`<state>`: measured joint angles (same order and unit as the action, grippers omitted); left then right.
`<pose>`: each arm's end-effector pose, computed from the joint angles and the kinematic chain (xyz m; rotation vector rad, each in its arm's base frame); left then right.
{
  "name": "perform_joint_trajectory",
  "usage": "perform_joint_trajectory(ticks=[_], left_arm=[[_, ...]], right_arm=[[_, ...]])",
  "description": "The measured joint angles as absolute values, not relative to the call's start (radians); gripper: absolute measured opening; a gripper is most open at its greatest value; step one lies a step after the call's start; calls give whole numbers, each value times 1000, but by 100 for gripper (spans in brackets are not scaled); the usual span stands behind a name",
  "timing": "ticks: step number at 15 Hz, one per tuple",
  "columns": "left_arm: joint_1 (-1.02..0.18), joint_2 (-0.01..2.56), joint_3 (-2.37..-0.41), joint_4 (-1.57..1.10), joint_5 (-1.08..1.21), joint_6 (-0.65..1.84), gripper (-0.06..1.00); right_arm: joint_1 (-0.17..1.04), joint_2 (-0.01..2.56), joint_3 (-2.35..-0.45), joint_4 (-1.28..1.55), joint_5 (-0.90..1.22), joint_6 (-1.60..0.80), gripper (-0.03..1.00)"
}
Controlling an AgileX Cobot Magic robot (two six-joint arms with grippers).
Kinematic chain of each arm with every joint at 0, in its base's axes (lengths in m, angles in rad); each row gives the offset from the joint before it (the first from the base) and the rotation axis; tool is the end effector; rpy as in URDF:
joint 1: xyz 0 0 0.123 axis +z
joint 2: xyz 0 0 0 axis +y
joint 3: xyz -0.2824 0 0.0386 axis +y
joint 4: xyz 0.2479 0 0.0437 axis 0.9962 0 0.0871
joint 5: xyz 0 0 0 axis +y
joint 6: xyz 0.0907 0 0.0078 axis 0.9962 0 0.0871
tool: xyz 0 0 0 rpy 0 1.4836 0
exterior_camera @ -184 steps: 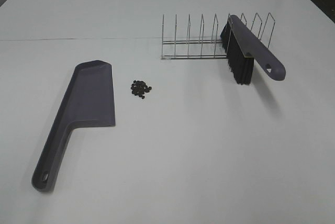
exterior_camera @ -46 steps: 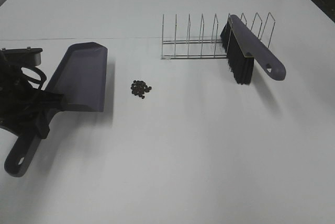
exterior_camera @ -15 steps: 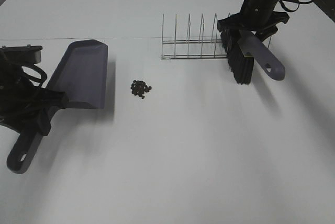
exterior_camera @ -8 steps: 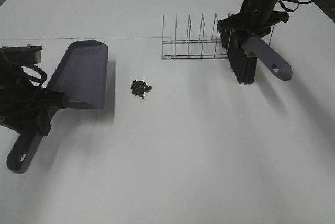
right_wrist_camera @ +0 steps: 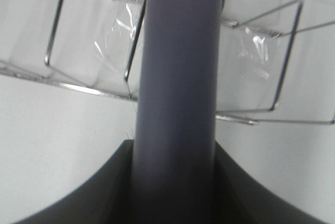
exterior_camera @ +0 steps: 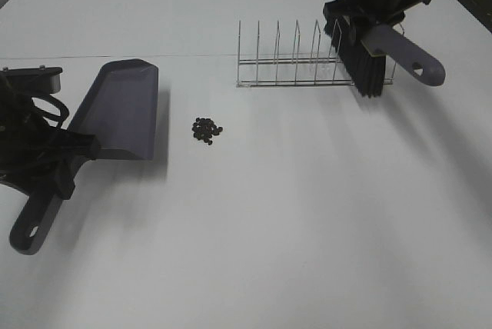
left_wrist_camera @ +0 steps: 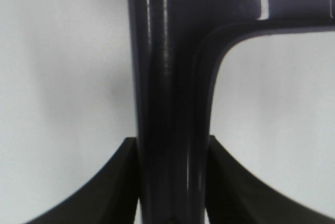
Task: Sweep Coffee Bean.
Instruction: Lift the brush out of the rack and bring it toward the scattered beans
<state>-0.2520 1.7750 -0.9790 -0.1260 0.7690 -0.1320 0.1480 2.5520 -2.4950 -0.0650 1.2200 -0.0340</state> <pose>0.2966 -0.0846 0.1549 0.0513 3.0631 -0.1653 0.5348 0.0741 0.1931 -0.2651 2.7443 -0.0597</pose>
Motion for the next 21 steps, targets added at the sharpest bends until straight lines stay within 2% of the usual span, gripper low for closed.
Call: perform_joint_trajectory(ticks=[9,15,16,21], left_arm=[[-252,1767,-979,-119,772,-133,34],[-252,1759,-979,-101,827,-155,34],[-252,1759,-979,-100,824,-158,34],[-252,1759,-979,-100,815,-158,34]], right_arm=[[149,2357,-2502,0,1225,-31,31],[149,2101,-2100,37,1230,-35,31],[149,2073,-1986,37,1231,-40,31],[149,2022,-1809,49,1230,-41,31]])
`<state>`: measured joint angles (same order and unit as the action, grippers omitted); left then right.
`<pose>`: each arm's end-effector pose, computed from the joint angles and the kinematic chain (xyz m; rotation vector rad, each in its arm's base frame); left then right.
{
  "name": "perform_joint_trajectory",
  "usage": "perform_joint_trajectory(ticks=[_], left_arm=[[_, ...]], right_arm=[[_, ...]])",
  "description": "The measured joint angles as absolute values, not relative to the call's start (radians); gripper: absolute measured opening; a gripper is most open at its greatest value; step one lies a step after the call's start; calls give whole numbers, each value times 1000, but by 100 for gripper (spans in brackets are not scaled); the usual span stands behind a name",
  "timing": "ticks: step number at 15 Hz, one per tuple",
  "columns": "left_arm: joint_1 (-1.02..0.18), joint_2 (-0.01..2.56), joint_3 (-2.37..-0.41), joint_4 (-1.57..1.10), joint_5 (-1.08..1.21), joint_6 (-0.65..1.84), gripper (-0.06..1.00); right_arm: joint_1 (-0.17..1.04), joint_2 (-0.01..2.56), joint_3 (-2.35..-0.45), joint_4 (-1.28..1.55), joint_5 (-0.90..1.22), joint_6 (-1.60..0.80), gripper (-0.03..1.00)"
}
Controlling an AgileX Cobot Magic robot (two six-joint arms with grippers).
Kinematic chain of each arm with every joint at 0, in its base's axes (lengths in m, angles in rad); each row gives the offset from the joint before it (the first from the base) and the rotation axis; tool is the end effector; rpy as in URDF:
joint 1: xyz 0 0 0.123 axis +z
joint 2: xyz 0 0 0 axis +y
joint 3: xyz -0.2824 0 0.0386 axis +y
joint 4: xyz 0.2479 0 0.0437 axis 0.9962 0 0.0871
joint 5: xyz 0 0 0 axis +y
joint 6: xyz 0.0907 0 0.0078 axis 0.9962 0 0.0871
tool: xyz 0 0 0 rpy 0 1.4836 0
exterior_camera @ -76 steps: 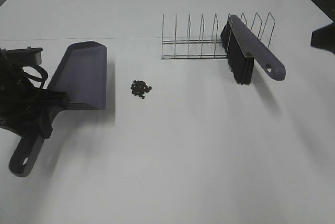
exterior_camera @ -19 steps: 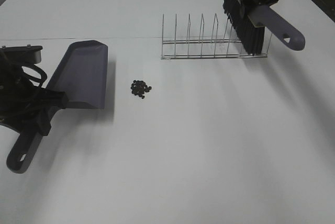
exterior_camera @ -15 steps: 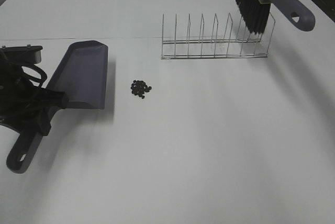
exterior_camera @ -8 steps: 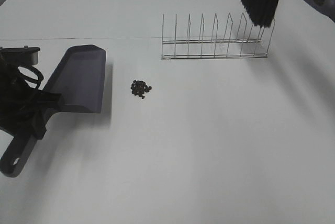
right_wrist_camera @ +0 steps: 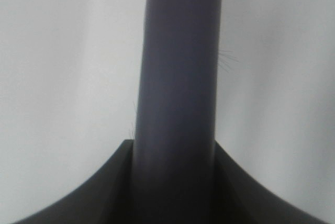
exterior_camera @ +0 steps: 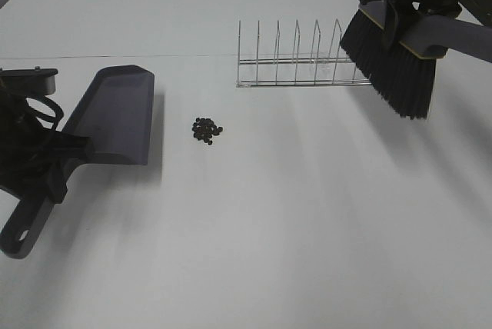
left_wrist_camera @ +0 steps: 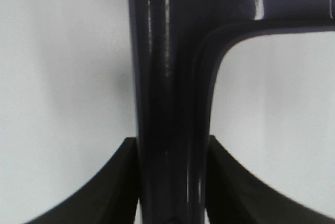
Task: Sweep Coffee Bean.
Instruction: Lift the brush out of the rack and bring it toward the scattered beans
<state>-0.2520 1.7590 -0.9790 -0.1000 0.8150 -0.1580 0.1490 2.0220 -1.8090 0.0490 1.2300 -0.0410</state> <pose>0.2923 -0.0821 0.1593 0.0428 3.0921 -0.1333 0.4233 0.0678 0.2618 -0.2612 2.9166 0.0872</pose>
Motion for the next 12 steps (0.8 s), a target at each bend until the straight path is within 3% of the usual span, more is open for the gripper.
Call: perform_joint_trajectory(ticks=[5,9,12], left_arm=[[-254,1759,-979,-80,842,-173,34],[-419,1759,-891,91,804,-407,34],[-442,1759,-888,180,757,-523,34]], right_arm=[[149,1940,-1656,63,1215,-41,31],[149,1934,-1645,63,1205,-41,31],[149,1934,-1645,63,1202,-41,31]])
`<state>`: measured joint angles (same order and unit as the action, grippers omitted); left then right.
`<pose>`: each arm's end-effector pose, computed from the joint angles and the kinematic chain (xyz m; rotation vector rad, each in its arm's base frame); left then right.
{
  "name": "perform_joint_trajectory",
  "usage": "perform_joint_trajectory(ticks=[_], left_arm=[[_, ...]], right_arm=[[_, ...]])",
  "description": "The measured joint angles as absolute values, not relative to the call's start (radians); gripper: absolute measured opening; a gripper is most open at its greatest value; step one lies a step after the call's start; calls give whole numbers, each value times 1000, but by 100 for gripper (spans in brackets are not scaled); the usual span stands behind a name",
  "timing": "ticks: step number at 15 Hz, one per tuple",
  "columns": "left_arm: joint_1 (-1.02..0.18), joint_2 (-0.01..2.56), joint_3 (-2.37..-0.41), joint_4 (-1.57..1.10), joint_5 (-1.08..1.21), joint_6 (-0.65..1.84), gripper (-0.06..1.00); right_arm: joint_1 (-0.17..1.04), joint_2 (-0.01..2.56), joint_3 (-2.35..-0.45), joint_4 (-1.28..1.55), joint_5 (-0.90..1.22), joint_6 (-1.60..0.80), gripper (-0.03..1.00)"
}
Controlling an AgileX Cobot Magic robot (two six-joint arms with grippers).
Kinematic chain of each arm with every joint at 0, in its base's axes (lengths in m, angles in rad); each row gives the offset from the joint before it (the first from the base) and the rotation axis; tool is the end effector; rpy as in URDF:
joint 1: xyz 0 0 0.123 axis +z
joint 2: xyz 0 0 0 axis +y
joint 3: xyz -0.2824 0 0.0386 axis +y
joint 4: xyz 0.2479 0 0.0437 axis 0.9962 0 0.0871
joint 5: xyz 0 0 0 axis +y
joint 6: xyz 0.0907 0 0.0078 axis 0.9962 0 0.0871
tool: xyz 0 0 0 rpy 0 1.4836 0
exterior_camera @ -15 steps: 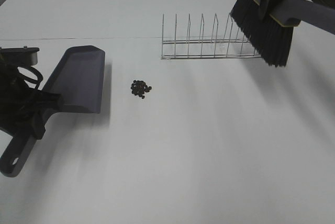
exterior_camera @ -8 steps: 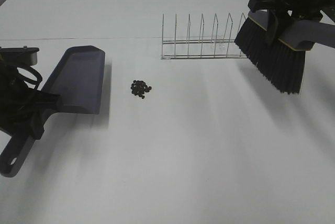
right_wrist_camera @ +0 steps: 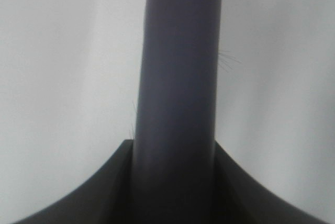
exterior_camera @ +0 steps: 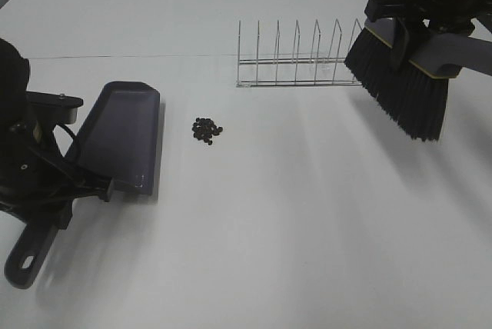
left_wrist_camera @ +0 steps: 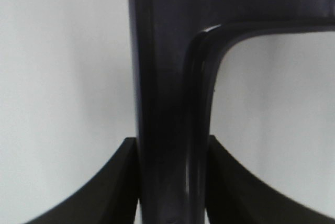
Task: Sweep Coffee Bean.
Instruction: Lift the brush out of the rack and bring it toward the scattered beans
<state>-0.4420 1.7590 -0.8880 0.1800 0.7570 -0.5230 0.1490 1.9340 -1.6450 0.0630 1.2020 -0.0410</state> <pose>0.2644 -0.1127 0.1414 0.0735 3.0524 0.1487 0.3963 0.0649 0.2549 -0.2560 2.9654 0.1036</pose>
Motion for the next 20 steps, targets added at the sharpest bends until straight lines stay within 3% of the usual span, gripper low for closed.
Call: perform_joint_trajectory(ticks=[14,20], left_arm=[[-442,1968,-1003,68,717,-403,34],[-442,1970,-1004,61,717,-403,34]], right_arm=[[155,1934,-1645,102,1174,-42,31],[316,1981,-1645,24,1082,58,31]])
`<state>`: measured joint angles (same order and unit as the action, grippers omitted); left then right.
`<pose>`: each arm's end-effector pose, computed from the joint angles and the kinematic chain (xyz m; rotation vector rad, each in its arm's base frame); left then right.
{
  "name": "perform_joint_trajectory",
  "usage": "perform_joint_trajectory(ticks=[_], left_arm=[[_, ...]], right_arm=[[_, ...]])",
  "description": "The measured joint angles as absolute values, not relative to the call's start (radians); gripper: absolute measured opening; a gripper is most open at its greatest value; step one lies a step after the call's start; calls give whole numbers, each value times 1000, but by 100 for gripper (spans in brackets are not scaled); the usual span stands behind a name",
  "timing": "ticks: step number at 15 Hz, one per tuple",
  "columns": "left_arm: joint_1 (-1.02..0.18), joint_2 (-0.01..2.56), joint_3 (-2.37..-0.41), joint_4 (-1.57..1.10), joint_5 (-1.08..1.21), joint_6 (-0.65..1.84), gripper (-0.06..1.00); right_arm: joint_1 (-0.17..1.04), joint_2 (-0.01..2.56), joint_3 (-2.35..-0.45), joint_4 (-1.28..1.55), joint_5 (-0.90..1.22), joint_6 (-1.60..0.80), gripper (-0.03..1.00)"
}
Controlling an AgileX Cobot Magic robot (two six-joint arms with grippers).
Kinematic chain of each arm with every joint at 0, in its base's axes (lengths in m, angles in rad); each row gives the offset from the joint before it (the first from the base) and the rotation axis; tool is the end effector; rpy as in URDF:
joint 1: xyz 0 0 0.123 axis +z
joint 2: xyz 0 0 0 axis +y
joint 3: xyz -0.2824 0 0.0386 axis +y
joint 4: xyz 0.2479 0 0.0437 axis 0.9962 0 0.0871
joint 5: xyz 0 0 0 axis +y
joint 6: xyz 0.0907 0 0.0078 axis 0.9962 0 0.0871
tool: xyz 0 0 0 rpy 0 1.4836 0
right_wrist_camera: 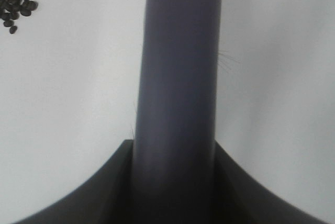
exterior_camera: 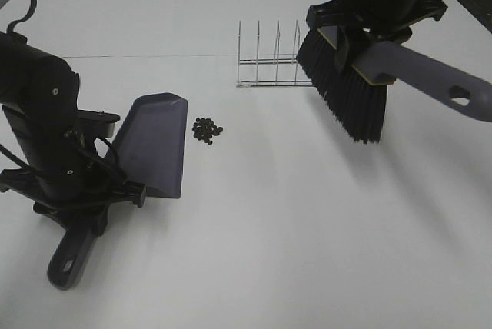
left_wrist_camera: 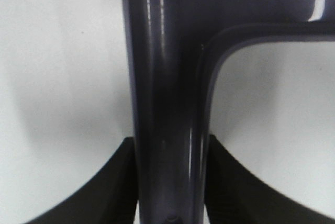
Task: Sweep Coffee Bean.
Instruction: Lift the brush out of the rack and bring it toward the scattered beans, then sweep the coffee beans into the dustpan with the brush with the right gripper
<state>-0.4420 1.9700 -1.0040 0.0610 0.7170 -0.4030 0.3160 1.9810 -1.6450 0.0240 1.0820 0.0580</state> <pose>0.2907 -0.1335 0.0982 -0.1339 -3.1313 -0.0725 0.3967 0.1317 0.2377 -0.3616 2.8858 0.0974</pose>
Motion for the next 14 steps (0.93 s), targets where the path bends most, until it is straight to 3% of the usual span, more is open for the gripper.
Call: perform_joint_trajectory(ticks=[9,14], left_arm=[[-442,1970,-1004,51,718,-403,34],[-442,1970,-1004,50,717,-395,34]], right_arm=[[433,2153,-1654,-162,967,220,31],[522,2321,-1869,-243,1107,277,31]])
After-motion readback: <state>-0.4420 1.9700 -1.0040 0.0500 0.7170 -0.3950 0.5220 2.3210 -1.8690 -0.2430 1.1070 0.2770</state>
